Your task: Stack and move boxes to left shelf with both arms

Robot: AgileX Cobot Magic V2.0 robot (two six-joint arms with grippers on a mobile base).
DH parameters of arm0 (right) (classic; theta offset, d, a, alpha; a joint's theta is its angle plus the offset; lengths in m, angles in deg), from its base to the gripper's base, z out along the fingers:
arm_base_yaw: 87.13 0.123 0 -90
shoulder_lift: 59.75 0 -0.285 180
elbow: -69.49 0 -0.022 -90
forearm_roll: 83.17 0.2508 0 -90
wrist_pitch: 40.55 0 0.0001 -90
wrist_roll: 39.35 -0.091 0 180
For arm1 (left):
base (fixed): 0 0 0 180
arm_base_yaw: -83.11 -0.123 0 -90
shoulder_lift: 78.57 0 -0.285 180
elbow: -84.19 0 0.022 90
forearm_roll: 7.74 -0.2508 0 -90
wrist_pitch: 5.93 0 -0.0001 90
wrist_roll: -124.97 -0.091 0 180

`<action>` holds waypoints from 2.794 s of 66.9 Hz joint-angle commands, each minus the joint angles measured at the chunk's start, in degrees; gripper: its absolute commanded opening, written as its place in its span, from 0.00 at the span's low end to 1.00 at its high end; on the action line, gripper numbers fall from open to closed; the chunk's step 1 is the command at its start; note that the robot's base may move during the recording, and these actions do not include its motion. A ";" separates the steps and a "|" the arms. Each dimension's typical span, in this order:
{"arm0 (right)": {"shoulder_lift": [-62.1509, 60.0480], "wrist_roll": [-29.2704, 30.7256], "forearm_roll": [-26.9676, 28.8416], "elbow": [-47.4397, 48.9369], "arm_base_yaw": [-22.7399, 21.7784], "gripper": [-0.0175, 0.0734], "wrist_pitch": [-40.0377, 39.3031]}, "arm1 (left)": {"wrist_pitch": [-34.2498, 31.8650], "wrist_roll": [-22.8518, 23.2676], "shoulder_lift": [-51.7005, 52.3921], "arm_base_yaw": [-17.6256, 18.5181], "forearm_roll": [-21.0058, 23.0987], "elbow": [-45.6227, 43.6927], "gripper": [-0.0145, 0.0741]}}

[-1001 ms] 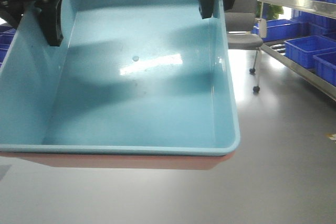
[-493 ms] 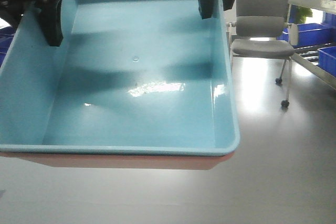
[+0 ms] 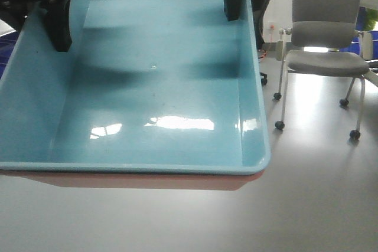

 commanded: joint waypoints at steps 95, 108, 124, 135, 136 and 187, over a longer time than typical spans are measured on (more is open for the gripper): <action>-2.80 1.11 5.30 2.47 2.40 0.25 -11.01 | -13.46 0.85 2.67 2.34 5.44 -3.53 0.15; -2.80 1.11 5.30 2.47 2.40 0.25 -11.01 | -13.46 0.85 2.67 2.34 5.44 -3.53 0.15; -2.80 1.11 5.30 2.47 2.40 0.25 -11.01 | -13.46 0.85 2.67 2.34 5.44 -3.53 0.15; -2.80 1.11 5.30 2.47 2.40 0.25 -11.01 | -13.46 0.85 2.67 2.34 5.44 -3.53 0.15; -2.80 1.11 5.30 2.47 2.40 0.25 -11.01 | -13.46 0.85 2.67 2.34 5.44 -3.53 0.15; -2.80 1.11 5.30 2.47 2.40 0.25 -11.01 | -13.46 0.85 2.67 2.34 5.44 -3.53 0.15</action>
